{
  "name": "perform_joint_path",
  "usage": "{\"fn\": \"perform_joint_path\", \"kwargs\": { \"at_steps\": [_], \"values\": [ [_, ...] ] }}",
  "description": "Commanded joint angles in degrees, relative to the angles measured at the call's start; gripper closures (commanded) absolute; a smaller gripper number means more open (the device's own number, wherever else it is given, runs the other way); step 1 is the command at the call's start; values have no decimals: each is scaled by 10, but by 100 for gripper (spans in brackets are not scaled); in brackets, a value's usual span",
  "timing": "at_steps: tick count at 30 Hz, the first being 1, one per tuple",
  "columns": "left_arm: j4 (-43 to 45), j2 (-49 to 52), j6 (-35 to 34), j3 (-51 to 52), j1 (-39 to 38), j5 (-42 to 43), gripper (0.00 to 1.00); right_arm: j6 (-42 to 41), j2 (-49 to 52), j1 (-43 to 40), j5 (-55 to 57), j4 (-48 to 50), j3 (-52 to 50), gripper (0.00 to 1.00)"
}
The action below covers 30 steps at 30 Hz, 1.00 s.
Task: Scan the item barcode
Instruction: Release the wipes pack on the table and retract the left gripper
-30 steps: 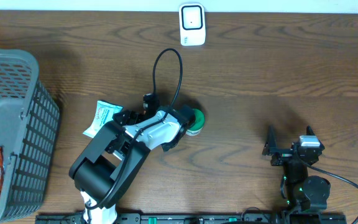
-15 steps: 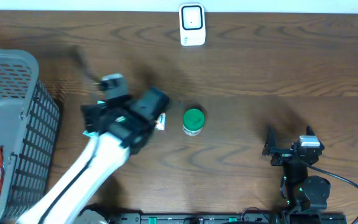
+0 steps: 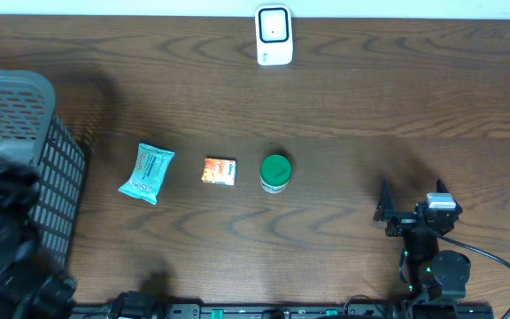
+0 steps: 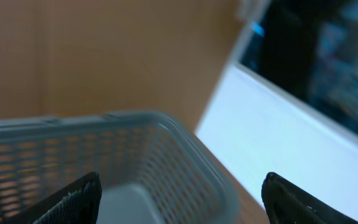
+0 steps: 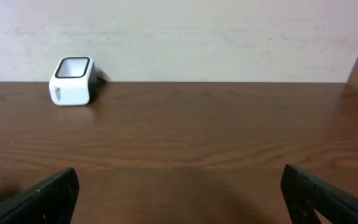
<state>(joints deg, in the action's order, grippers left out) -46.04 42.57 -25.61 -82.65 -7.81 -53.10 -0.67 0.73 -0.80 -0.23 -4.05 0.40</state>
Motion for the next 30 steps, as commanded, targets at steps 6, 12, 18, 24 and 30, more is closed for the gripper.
{"fn": "perform_joint_path", "kwargs": {
  "at_steps": [6,12,18,24,30],
  "values": [
    [-2,63,-4,3,205,0,17,-6,-1,-1,1,-2,-1,1],
    [-28,144,30,3,364,156,17,-6,-1,-1,1,-2,-1,1],
    [-56,277,148,3,495,453,17,-6,-1,-1,1,-2,-1,1],
    [-80,401,239,3,528,382,17,-6,-1,-1,1,-2,-1,1],
    [-115,501,232,5,538,314,17,-6,-1,-1,1,-2,-1,1]
  ]
}}
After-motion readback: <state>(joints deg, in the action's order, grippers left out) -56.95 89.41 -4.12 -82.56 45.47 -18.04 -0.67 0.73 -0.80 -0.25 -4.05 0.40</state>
